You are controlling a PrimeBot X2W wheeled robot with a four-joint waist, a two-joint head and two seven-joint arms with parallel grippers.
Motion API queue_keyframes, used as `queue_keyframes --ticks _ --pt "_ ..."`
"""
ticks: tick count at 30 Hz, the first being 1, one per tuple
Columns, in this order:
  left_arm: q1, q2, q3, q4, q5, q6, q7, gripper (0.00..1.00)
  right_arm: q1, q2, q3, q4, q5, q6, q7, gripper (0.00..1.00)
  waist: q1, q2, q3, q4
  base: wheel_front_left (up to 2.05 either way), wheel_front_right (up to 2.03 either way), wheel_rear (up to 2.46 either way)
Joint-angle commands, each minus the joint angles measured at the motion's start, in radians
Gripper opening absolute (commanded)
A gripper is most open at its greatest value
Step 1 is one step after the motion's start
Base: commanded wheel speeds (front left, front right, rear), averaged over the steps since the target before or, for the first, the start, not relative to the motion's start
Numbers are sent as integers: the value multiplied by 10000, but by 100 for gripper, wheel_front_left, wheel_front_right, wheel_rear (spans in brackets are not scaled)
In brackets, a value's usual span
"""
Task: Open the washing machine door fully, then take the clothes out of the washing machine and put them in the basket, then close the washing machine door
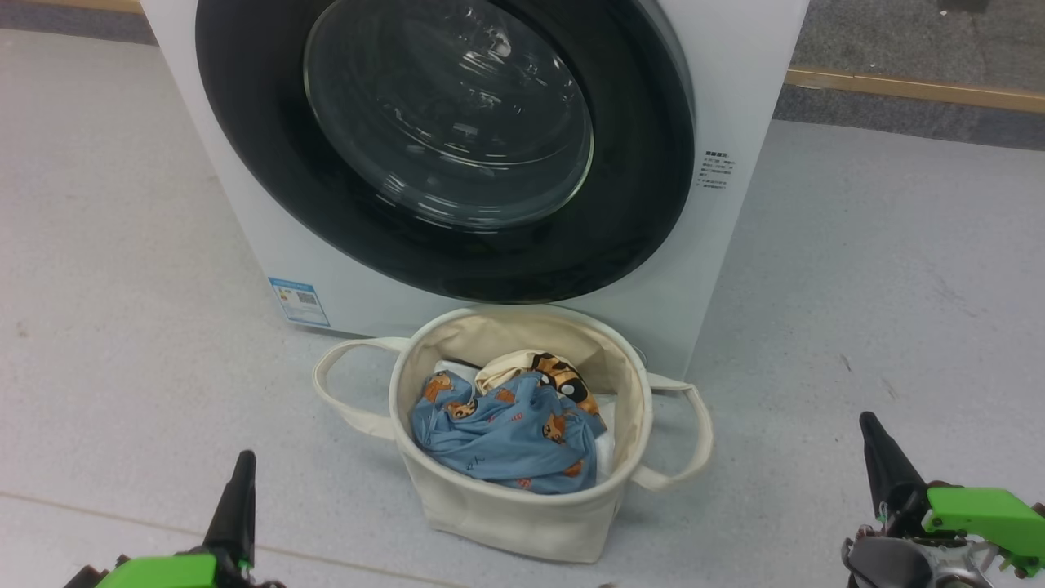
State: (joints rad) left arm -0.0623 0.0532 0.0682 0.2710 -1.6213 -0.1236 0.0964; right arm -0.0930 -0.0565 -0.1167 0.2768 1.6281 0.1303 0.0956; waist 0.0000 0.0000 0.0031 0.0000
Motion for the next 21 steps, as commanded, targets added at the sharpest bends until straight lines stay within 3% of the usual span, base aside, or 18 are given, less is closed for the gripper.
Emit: queue_keyframes --ticks 1,21 --pt "-448 48 354 -263 43 -71 87 0 -137 -34 157 -327 -88 4 73 0 0 0 0 0 0 0 0" --pt "-450 29 381 -262 66 -71 108 0 -140 -11 125 -325 -115 4 99 0 0 0 0 0 0 0 0"
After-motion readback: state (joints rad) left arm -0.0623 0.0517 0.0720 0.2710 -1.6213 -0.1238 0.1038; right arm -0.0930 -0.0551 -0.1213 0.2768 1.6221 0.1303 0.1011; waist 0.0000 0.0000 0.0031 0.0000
